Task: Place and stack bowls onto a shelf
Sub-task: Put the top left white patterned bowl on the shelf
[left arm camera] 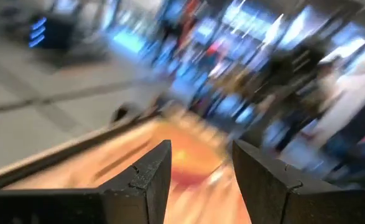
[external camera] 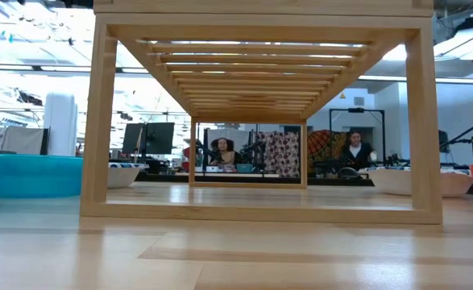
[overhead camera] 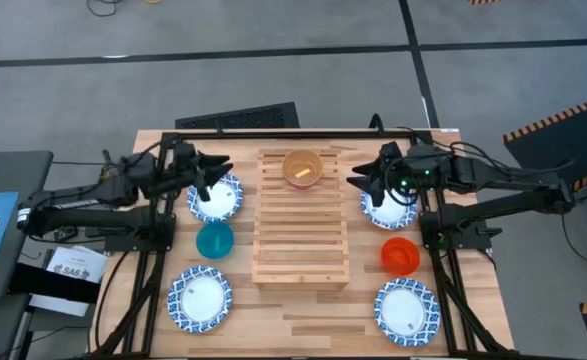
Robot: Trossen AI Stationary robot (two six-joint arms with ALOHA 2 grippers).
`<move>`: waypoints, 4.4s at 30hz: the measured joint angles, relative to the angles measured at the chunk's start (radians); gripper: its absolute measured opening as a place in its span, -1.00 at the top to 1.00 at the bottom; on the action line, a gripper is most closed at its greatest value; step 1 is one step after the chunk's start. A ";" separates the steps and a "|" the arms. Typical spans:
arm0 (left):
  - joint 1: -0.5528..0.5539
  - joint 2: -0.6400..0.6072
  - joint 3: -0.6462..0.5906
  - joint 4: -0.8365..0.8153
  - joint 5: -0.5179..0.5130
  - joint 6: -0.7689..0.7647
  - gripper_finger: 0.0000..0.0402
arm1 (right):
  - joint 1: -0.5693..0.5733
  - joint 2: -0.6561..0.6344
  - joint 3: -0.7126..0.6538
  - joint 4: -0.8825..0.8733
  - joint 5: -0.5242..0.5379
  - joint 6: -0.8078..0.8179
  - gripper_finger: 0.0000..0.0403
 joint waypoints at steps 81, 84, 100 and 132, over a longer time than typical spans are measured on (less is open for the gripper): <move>0.741 0.565 0.114 -0.915 0.225 0.111 0.98 | 0.001 0.080 0.000 -0.031 -0.002 -0.003 -0.24; 0.750 0.520 0.203 -0.994 0.217 0.130 0.99 | 0.001 0.080 0.000 -0.031 -0.002 -0.003 -0.24; 0.658 0.458 0.925 -1.467 0.258 0.166 1.00 | 0.001 0.080 0.000 -0.027 -0.001 0.003 -0.24; -0.283 1.002 0.998 -0.918 0.135 -0.380 1.00 | -0.054 0.080 0.000 0.014 0.002 0.004 -0.24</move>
